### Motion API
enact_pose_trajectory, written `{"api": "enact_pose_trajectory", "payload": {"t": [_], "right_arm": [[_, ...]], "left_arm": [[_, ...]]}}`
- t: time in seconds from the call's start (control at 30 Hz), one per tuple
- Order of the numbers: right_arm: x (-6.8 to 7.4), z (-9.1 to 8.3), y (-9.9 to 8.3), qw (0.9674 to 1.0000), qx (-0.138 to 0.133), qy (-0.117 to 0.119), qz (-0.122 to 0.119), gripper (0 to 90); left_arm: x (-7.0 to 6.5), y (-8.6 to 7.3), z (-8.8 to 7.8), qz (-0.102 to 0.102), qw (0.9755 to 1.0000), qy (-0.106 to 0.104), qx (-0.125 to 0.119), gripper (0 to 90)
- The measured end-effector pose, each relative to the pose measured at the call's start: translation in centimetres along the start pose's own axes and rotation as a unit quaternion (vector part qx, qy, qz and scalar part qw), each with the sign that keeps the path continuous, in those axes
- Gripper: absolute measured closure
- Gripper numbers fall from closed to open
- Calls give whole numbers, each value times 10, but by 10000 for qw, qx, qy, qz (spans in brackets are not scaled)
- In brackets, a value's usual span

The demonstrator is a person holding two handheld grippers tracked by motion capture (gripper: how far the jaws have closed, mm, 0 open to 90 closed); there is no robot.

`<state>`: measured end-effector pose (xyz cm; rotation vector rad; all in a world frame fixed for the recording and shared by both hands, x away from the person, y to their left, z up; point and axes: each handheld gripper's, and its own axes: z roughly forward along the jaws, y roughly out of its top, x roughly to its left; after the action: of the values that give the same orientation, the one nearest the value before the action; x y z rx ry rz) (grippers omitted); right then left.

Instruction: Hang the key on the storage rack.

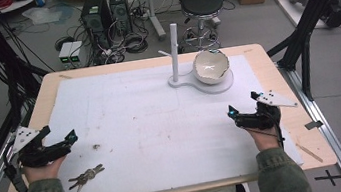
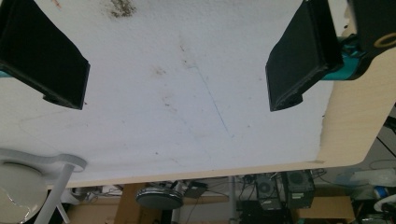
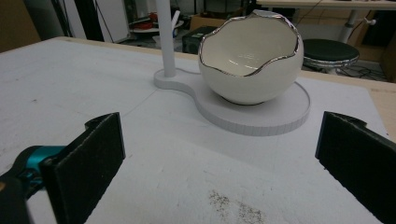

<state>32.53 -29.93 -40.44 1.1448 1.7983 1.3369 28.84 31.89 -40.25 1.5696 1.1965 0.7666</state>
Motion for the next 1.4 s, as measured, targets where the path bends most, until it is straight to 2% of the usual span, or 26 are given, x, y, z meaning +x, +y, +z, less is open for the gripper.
{"api": "enact_pose_trajectory", "payload": {"t": [0.37, 0.6, 0.83, 1.17, 1.4], "right_arm": [[1, 0, 0, 10000, 28, 42, -10, 3], [1, 1, 0, 10000, 23, 53, -27, 3], [1, 1, 0, 10000, 48, 65, -37, 3], [2, 2, 0, 9999, 52, 74, -88, 3], [2, 2, -1, 9999, 61, 94, -122, 3]], "left_arm": [[-7, 1, 1, 81, 9995, -197, 224, 68], [-11, 2, 4, 237, 9980, -339, 470, 68], [-15, 1, 4, 292, 9965, -450, 638, 68], [-21, -2, 5, 383, 9931, -635, 906, 68], [-25, -2, 6, 416, 9892, -840, 1131, 68]]}}
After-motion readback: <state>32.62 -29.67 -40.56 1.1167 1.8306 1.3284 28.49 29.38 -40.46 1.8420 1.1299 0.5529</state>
